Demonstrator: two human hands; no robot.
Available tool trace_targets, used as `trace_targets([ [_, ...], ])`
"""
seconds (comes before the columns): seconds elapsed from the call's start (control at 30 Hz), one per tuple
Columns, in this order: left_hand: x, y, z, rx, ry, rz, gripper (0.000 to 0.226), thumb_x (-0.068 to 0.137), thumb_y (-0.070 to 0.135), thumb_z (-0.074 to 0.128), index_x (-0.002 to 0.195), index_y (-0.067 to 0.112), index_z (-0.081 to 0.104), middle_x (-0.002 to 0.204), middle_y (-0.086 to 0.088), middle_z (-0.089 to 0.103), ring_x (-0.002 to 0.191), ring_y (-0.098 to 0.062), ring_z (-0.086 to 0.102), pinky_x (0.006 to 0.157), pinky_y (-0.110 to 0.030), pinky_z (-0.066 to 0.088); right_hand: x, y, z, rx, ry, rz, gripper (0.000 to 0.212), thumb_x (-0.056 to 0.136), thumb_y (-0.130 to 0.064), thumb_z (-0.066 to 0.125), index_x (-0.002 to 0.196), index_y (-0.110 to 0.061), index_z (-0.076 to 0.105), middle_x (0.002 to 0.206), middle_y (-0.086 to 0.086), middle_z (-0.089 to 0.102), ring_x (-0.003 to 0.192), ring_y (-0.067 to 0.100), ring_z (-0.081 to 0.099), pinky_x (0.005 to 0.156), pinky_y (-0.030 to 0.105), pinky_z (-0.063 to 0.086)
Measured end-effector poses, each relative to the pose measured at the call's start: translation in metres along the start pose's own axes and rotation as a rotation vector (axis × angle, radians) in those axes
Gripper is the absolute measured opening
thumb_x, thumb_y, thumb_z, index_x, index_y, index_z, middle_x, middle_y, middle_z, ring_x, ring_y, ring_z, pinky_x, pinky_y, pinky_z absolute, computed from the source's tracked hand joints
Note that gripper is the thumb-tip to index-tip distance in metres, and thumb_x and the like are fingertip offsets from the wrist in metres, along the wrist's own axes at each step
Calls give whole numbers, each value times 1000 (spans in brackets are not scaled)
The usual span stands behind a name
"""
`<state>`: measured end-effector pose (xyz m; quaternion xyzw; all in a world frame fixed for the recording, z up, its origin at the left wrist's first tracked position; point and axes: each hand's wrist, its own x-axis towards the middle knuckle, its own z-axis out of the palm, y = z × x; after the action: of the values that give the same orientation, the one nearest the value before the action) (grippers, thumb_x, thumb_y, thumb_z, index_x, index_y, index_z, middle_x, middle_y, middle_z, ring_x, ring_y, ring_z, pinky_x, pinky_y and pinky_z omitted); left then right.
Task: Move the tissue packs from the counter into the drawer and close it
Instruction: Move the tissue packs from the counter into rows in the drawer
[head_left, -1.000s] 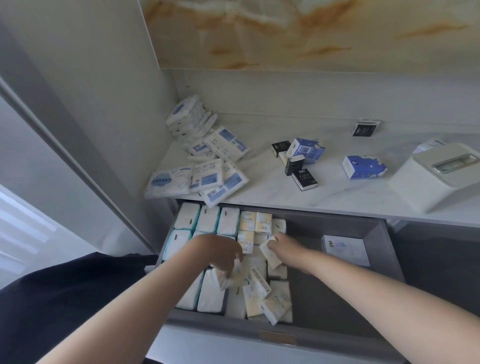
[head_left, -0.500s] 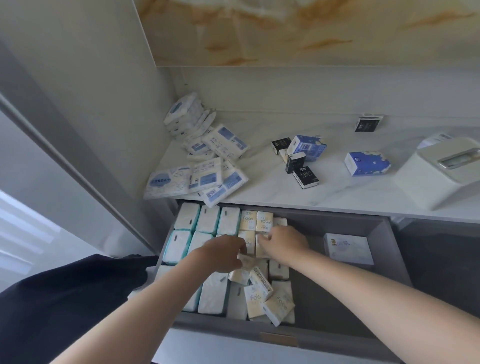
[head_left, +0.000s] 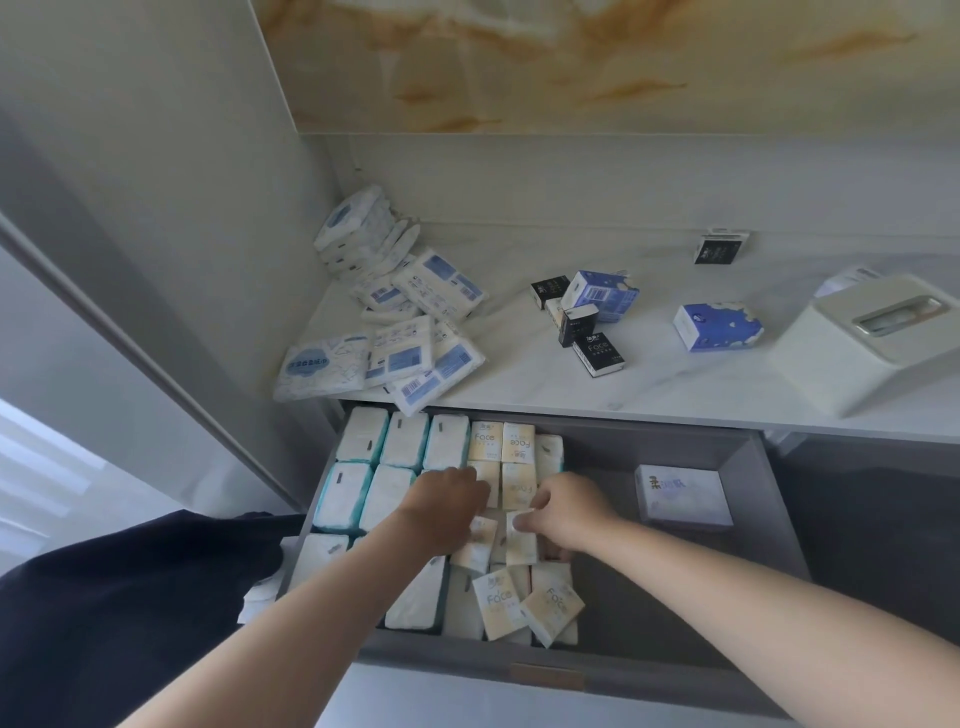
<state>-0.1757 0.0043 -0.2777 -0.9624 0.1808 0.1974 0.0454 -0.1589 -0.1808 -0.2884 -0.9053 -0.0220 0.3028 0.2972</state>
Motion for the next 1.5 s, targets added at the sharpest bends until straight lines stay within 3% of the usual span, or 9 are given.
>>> trace_targets([
  [0.17,-5,13,-5,-90,-112,128,15,90,24,60,105,27,62,110,6,62,103,-18,60,83,-33,50,3,9,16,-246,77,-21,43,85,-67,52,99,-30,71,87,-10,67,74,11,63,55,25,45],
  [0.27,-12,28,-4,-78,-218,235,25,88,38,65,112,30,66,112,9,64,105,-15,58,81,-31,48,1,2,2,-329,-61,51,41,88,-53,40,96,-25,68,80,-3,68,59,18,66,51,23,44],
  [0.5,-15,42,5,0,-225,366,55,73,36,82,124,33,62,119,4,49,106,-20,56,79,-32,46,-31,1,-14,-494,-525,300,62,80,-50,73,119,-5,56,96,16,68,62,29,71,52,30,56],
  [0.67,-17,40,3,-37,-304,386,26,82,8,74,102,25,75,122,1,49,113,-23,54,91,-40,51,-35,4,5,-470,-336,130,38,77,-32,84,84,-6,57,73,11,65,44,22,61,40,25,47],
  [0.83,-24,27,0,-14,-245,317,14,83,23,74,98,25,72,118,4,52,115,-21,51,93,-38,49,-31,5,15,-313,-292,-4,21,79,-16,81,93,-12,65,93,9,70,59,19,68,47,26,51],
  [1.03,-25,11,22,244,-62,182,99,60,73,74,135,18,39,129,-1,38,117,-22,37,102,-38,39,-35,1,27,-559,-263,77,39,83,-56,67,87,-18,63,75,-3,69,62,15,63,58,24,49],
  [1.27,-17,0,14,143,45,139,78,79,27,72,145,21,30,139,-4,37,128,-24,36,106,-38,38,-29,0,37,-126,-419,183,28,99,-27,47,101,-3,62,86,14,77,49,21,63,55,25,50],
  [1.4,-15,6,19,36,-3,165,94,77,54,70,151,21,23,149,-2,25,137,-24,25,114,-41,30,-24,-8,16,-295,-192,141,17,89,-33,50,83,-18,56,72,-1,67,50,17,61,52,22,50],
  [1.5,-12,13,24,100,-24,171,112,70,66,73,153,19,16,156,-3,17,142,-26,19,117,-43,26,-16,-8,12,-113,-56,93,25,90,-25,48,114,-18,49,96,1,59,61,20,62,42,22,44],
])
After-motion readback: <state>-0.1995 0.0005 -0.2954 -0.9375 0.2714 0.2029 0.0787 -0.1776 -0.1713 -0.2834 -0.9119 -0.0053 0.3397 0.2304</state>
